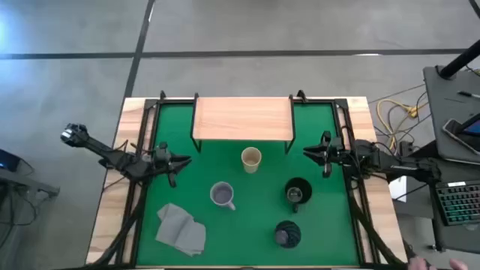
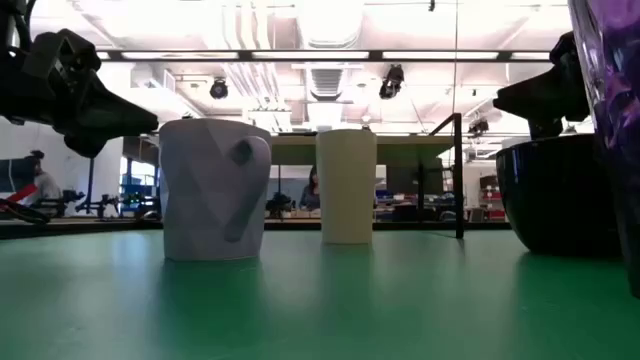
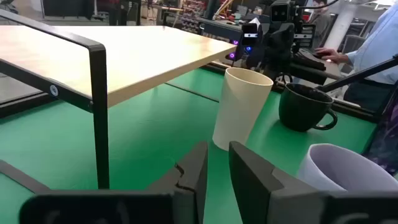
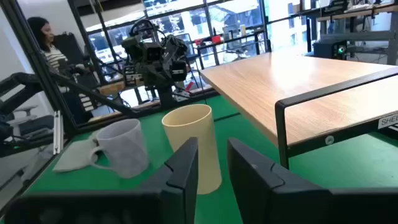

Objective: Stack small to large cups/mugs on shelf

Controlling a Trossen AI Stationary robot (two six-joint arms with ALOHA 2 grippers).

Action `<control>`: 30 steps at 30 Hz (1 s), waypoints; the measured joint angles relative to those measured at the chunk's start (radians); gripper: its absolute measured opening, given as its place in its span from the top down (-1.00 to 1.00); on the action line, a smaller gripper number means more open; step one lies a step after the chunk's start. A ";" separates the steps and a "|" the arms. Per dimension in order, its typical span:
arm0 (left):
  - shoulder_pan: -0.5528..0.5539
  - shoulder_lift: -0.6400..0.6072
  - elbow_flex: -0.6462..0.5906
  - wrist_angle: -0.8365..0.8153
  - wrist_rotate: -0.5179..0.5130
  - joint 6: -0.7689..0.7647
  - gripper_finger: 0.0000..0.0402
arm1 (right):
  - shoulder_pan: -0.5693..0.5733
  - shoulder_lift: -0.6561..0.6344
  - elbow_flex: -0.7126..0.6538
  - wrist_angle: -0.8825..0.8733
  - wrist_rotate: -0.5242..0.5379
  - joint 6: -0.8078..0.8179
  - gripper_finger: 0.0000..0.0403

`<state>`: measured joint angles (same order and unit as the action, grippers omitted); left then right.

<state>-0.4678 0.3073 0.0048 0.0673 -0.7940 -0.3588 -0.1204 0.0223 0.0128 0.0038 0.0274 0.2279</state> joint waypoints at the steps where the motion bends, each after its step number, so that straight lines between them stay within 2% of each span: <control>1: 0.000 0.000 0.000 0.000 0.000 0.000 0.74 | 0.000 0.000 0.000 0.000 0.000 0.000 0.61; 30: 0.000 0.000 0.000 0.000 0.000 0.000 0.74 | 0.000 0.000 0.000 0.000 0.000 0.000 0.66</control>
<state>-0.4679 0.3073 0.0048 0.0673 -0.7940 -0.3588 -0.1207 0.0223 0.0128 0.0040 0.0276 0.2279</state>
